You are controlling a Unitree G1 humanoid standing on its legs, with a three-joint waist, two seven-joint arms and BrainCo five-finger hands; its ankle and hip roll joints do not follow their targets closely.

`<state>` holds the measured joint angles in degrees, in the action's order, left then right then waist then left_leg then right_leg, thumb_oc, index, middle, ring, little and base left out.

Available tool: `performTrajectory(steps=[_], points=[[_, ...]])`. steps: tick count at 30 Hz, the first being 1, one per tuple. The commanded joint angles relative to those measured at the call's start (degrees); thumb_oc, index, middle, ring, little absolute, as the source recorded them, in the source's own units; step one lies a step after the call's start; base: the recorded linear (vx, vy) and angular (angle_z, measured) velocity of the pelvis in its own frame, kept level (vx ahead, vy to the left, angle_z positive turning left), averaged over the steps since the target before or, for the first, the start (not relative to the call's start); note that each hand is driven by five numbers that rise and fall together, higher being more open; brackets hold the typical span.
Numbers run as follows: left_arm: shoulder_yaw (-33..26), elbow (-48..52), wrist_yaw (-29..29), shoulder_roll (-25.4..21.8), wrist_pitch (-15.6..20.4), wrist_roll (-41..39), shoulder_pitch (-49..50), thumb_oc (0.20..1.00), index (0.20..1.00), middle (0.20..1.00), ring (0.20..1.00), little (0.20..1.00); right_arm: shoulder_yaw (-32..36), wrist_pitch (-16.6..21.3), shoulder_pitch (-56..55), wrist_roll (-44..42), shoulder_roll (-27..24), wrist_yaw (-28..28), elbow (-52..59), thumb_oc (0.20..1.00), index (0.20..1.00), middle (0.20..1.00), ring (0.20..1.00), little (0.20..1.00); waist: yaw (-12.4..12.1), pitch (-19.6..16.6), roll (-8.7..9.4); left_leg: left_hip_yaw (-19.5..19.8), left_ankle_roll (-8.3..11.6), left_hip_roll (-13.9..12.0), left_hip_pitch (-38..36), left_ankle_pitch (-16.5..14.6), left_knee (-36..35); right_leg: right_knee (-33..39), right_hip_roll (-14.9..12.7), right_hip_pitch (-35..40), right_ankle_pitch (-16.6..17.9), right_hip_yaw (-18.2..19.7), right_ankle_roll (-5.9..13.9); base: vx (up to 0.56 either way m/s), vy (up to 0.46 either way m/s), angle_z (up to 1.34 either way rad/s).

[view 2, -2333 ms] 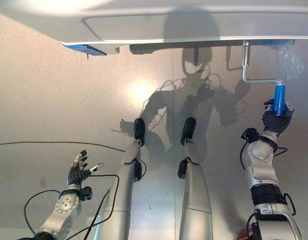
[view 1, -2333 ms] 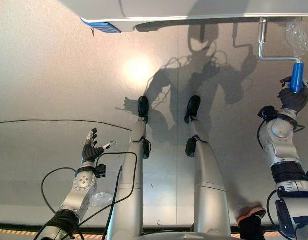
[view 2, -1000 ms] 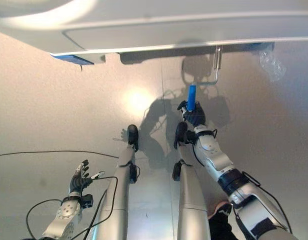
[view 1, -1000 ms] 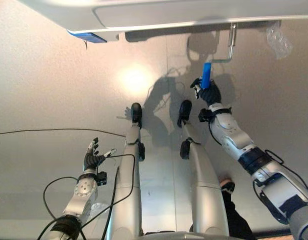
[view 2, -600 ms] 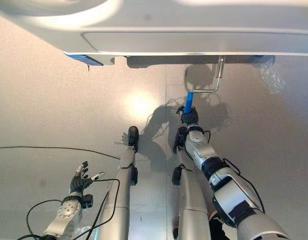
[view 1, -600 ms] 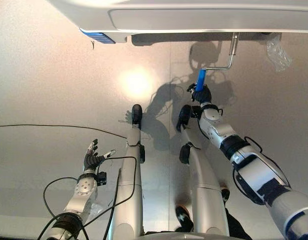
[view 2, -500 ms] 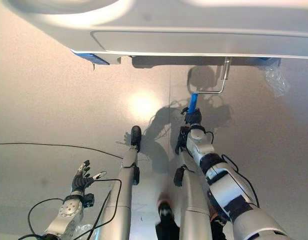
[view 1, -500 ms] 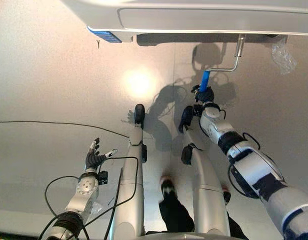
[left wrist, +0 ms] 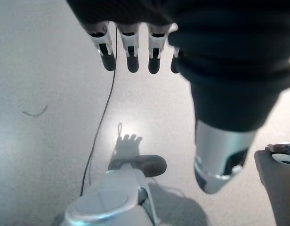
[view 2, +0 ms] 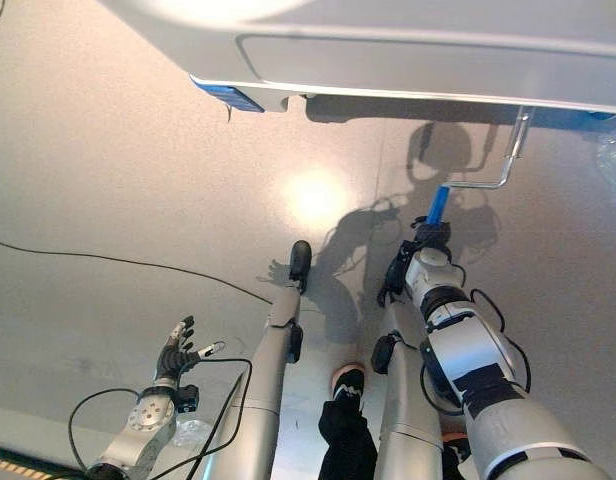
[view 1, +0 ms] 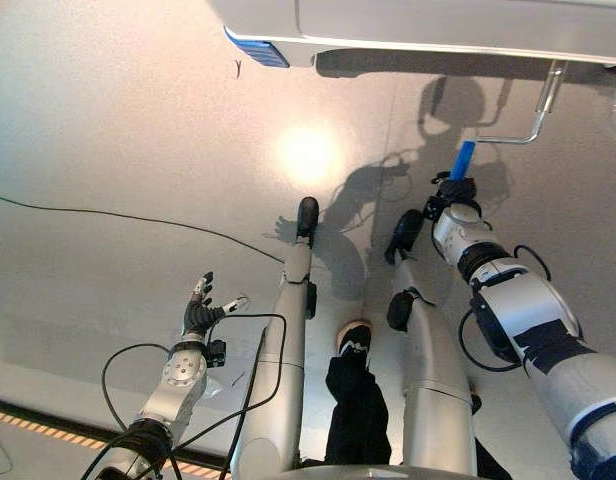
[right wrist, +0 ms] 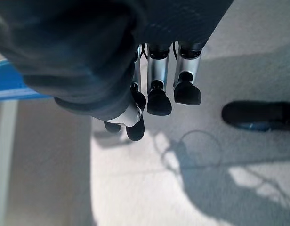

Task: Raise the hospital bed

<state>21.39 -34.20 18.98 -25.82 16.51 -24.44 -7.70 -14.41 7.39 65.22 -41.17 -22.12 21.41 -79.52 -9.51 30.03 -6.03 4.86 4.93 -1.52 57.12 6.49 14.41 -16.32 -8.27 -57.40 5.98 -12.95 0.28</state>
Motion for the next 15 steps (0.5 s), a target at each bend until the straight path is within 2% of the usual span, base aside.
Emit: performTrajectory(steps=[1, 2, 9, 11, 13, 14, 15], points=[[1.5, 2.6, -0.1, -0.9, 0.7, -0.6, 0.9, 1.000, 1.000, 1.000, 1.000, 1.000, -1.0, 1.1, 5.1, 0.1, -0.5, -1.0, 1.6, 0.200, 0.200, 0.200, 0.200, 0.200, -0.4, -0.2, -2.89, -2.2, -2.77, 5.1, -1.0, -1.7, 0.1, -3.6, -1.9, 1.3, -2.8, 1.4, 6.26, 0.00, 0.000, 0.00], [1.9, 2.9, -0.5, -1.0, 0.6, -0.8, 1.3, 1.000, 1.000, 1.000, 1.000, 1.000, -0.2, 0.7, 4.5, 0.3, -3.6, -0.7, 0.6, 0.200, 0.200, 0.200, 0.200, 0.200, 0.0, -0.2, -3.28, -2.5, -2.73, 5.0, -0.5, -1.7, 0.1, -3.8, -1.9, 0.5, -2.8, 1.8, 6.24, 0.00, 0.000, 0.00], [2.6, 3.5, -1.0, -1.0, 0.1, -1.4, 1.9, 1.000, 1.000, 1.000, 1.000, 1.000, 2.5, 0.7, 2.2, -1.0, -8.4, 0.3, -0.8, 0.200, 0.200, 0.200, 0.200, 0.200, 0.8, -0.2, -3.77, -3.1, -2.74, 4.8, 0.0, -1.7, 0.2, -4.3, -1.8, -0.5, -3.1, 2.4, 6.22, 0.00, 0.000, 0.00], [2.8, 4.0, -1.2, -1.1, 0.1, -1.7, 2.1, 1.000, 1.000, 1.000, 1.000, 1.000, 4.0, 0.7, 1.1, -1.4, -11.6, 1.1, -1.9, 0.200, 0.200, 0.200, 0.200, 0.200, 1.4, -0.2, -3.92, -3.4, -2.74, 4.8, 0.2, -1.8, 0.2, -4.4, -1.8, -0.8, -3.2, 2.6, 6.27, 0.00, 0.000, 0.00], [2.9, 3.9, -1.2, -1.1, 0.1, -1.7, 2.1, 1.000, 1.000, 1.000, 1.000, 1.000, 4.1, 0.7, 1.1, -1.4, -11.7, 1.0, -2.0, 0.200, 0.200, 0.200, 0.200, 0.200, 1.3, -0.2, -3.93, -3.4, -2.74, 4.8, 0.2, -1.8, 0.2, -4.5, -1.8, -0.9, -3.2, 2.6, 6.28, 0.00, 0.000, 0.00], [2.6, 4.7, -1.3, -1.1, 0.1, -1.9, 2.5, 1.000, 1.000, 1.000, 1.000, 1.000, 5.6, 0.7, -0.3, -1.5, -14.9, 2.3, -3.3, 0.200, 0.200, 0.200, 0.200, 0.200, 1.7, -0.2, -4.17, -3.5, -2.72, 4.7, 0.3, -1.8, 0.2, -4.7, -1.7, -1.3, -3.4, 2.8, 6.23, 0.00, -0.032, -0.02], [2.6, 5.0, -1.3, -1.2, 0.2, -2.0, 2.6, 1.000, 1.000, 1.000, 1.000, 1.000, 6.2, 0.9, -0.9, -1.7, -16.1, 3.0, -3.6, 0.200, 0.200, 0.200, 0.200, 0.200, 1.9, -0.2, -4.23, -3.5, -2.69, 4.7, 0.4, -1.8, 0.2, -4.9, -1.7, -1.5, -3.5, 2.9, 6.19, 0.00, -0.036, -0.02]])
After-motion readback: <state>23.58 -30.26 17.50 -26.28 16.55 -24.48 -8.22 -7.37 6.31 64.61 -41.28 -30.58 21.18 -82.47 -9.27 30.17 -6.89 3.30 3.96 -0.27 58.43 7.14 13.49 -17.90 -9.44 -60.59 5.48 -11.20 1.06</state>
